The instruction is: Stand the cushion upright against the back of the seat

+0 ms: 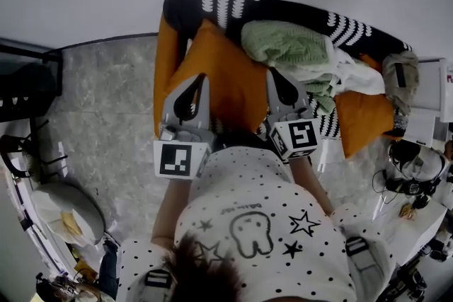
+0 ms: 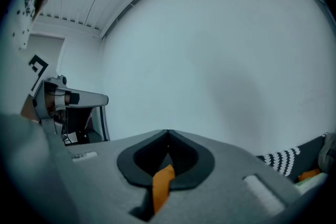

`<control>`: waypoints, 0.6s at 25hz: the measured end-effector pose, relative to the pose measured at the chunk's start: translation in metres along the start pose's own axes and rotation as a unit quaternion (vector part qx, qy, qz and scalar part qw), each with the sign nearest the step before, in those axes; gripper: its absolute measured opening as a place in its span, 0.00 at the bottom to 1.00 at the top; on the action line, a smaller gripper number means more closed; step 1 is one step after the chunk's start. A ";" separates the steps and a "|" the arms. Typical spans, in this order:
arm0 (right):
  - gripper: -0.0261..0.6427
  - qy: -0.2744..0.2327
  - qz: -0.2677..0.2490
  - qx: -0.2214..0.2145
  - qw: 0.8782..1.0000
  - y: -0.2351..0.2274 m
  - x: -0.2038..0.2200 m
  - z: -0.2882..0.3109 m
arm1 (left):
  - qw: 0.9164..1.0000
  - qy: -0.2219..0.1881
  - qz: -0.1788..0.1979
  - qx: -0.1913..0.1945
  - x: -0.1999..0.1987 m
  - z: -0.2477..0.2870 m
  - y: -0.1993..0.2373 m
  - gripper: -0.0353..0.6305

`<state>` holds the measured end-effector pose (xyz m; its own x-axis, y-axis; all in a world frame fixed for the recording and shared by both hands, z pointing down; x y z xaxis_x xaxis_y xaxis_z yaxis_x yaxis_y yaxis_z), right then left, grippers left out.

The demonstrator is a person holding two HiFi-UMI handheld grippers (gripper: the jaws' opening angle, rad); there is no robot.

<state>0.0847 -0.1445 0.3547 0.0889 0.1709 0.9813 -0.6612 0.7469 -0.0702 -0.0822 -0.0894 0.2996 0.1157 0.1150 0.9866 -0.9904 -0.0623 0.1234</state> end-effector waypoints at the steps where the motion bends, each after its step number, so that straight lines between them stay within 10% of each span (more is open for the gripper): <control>1: 0.04 -0.006 0.002 0.004 1.000 -0.002 -0.002 0.001 | 1.000 -0.001 0.004 0.001 -0.002 0.002 0.002 0.05; 15: 0.04 -0.006 -0.002 0.067 0.998 -0.018 0.010 -0.024 | 0.999 0.011 -0.007 0.034 0.020 0.030 -0.004 0.05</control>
<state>0.1156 -0.1407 0.3615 0.0828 0.1598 0.9837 -0.7552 0.6541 -0.0426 -0.0734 -0.1168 0.3217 0.1268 0.1379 0.9823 -0.9812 -0.1278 0.1446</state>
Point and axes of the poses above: the fingertips, and each gripper's own axes: z forward along the fingers, y to its left, x out of its underside, the point moved 4 cm from there along -z, backward along the fingers, and after that the axes turned 10 degrees about -x, right-handed, at the moved point
